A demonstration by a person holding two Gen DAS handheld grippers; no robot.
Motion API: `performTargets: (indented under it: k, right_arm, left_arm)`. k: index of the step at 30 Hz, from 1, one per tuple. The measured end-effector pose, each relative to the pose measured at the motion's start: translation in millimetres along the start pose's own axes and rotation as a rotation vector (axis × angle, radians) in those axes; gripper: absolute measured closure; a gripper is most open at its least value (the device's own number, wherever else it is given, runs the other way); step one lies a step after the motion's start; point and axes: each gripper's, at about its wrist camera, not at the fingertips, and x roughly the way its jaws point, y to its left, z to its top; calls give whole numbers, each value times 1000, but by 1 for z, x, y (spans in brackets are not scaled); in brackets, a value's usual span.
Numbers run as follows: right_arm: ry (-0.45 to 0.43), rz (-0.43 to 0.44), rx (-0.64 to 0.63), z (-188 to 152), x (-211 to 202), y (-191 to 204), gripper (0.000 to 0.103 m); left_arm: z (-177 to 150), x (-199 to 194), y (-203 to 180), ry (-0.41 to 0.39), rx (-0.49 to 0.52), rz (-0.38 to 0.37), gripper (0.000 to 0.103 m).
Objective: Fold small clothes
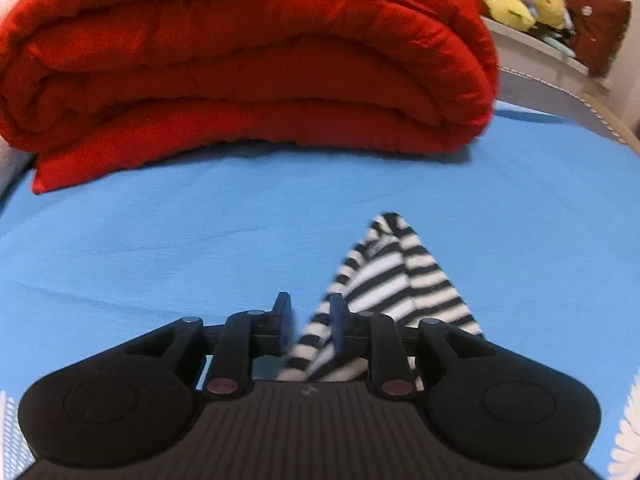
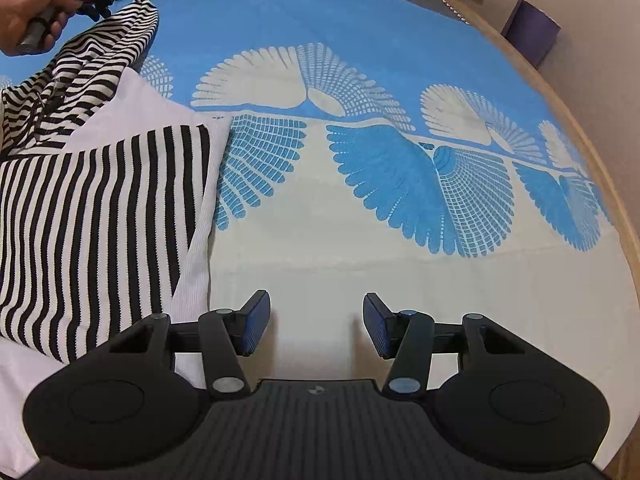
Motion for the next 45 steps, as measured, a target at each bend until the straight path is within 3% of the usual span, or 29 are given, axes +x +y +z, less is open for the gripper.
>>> performTargets:
  k: [1, 3, 6, 8, 10, 17, 21, 24, 29, 32, 35, 38, 41, 43, 45]
  right_arm:
    - [0, 2, 0, -1, 0, 0, 50]
    - [5, 6, -3, -2, 0, 1, 50]
    - [17, 8, -2, -2, 3, 1, 50]
    - [22, 6, 4, -2, 4, 0, 50]
    - [24, 5, 8, -1, 5, -1, 50]
    - [23, 13, 21, 0, 2, -3, 50]
    - [12, 22, 38, 3, -5, -6, 50]
    - [-5, 43, 48, 6, -12, -6, 50]
    - [-29, 65, 81, 10, -25, -10, 50]
    - [-60, 81, 107, 12, -36, -13, 50]
    - [-79, 105, 132, 12, -43, -12, 50]
    - [-97, 154, 163, 13, -50, -8, 50]
    - [-114, 232, 213, 15, -57, -3, 51]
    - [-104, 304, 255, 15, -55, 2, 57]
    - [-84, 362, 291, 14, -50, 9, 67]
  left_arm:
    - [-2, 4, -2, 34, 29, -9, 78]
    - [-9, 15, -16, 92, 114, 51, 75]
    - [-9, 14, -16, 60, 101, 67, 76]
    - [-9, 15, -17, 53, 85, 62, 101]
    - [-12, 13, -26, 62, 153, 55, 102]
    - [-11, -32, -23, -2, 188, 57, 102]
    - [-27, -86, -29, -45, 241, -3, 103]
    - [-62, -150, -33, -92, 273, -79, 103]
    - [-175, -289, -30, -170, 375, -240, 103]
    - [-258, -366, -9, -124, 375, -300, 103]
    - [-336, -413, 19, 22, 357, -311, 102]
    - [-371, -438, 43, 107, 288, -235, 100]
    - [-354, -439, 76, 112, 34, -151, 100]
    - [-334, -425, 92, 138, -160, -150, 98]
    - [-317, -401, 99, 158, -281, -186, 95]
